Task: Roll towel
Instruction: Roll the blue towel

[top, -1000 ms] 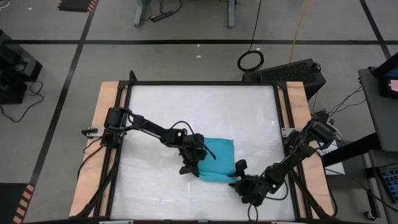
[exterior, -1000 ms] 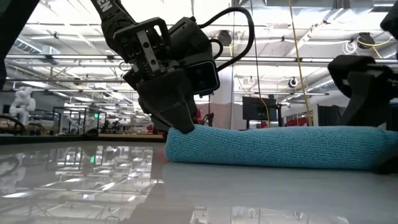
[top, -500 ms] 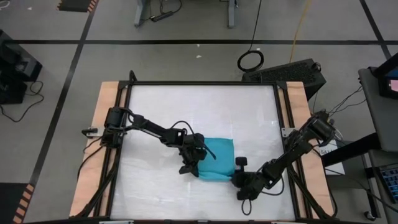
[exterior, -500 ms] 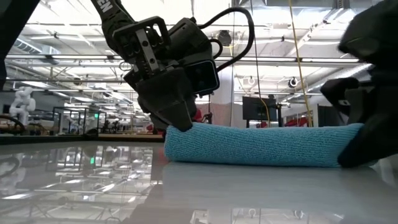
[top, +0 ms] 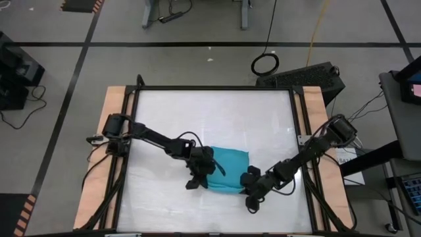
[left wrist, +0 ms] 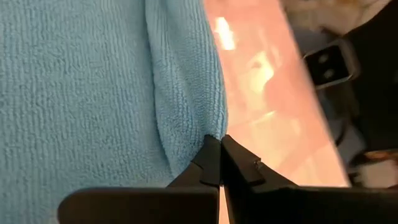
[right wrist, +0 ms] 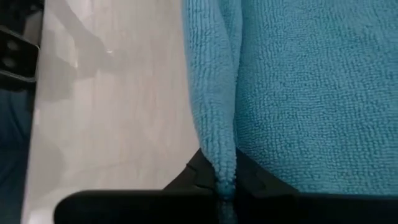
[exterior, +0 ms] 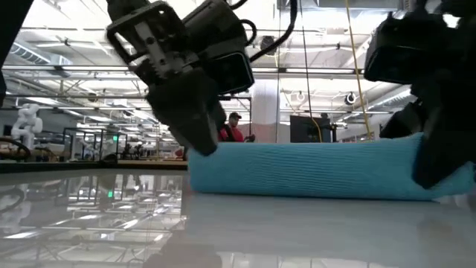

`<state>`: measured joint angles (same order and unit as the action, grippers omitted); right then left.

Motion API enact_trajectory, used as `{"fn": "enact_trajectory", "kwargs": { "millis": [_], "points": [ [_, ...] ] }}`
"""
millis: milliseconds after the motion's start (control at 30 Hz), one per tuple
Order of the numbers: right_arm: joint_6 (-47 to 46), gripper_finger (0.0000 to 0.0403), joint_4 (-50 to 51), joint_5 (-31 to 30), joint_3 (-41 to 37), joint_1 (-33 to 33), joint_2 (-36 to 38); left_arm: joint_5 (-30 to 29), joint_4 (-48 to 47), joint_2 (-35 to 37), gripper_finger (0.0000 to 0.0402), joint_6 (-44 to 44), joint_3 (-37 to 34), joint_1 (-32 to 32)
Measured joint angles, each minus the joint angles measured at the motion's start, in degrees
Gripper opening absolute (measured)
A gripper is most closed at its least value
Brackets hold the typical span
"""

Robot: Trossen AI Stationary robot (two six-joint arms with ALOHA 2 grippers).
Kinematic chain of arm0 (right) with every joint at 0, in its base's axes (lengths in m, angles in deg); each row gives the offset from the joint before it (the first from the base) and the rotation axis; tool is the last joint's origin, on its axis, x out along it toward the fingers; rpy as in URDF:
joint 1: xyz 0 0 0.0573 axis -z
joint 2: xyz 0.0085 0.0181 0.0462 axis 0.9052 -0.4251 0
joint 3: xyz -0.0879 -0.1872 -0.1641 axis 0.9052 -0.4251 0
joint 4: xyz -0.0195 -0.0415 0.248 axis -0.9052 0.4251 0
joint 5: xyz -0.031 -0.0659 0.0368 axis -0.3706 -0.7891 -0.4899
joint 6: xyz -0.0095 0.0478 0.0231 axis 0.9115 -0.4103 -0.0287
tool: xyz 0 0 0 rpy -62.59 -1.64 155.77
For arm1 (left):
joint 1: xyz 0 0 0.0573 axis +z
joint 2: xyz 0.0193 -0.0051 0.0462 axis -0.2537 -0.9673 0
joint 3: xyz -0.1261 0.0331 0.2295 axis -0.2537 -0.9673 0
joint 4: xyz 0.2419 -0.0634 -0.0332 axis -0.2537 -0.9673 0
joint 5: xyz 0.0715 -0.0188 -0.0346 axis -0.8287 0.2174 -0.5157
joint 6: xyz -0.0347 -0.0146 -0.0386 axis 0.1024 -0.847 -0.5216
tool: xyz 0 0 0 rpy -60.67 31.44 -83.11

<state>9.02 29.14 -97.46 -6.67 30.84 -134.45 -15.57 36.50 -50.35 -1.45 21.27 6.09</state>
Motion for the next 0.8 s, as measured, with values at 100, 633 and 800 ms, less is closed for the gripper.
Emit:
{"fn": "enact_trajectory", "kwargs": {
  "millis": [100, 633, 800],
  "points": [
    [-1.47, 0.0003, -1.1, 2.41, 0.0, 1.16, 0.09, -4.5, -2.24, 0.18, 0.0002, 2.46, 0.09, -1.65],
    [-8.27, 0.0004, -2.0, 8.22, 0.0, 3.24, 0.16, -17.25, -5.25, 6.79, 0.0202, 10.85, 0.07, -6.6],
    [-9.97, 0.0004, -2.2, 8.18, 0.02, 3.24, 0.18, -27.67, -7.56, 8.91, 0.0219, 21.33, 0.07, -11.8]
  ]
}}
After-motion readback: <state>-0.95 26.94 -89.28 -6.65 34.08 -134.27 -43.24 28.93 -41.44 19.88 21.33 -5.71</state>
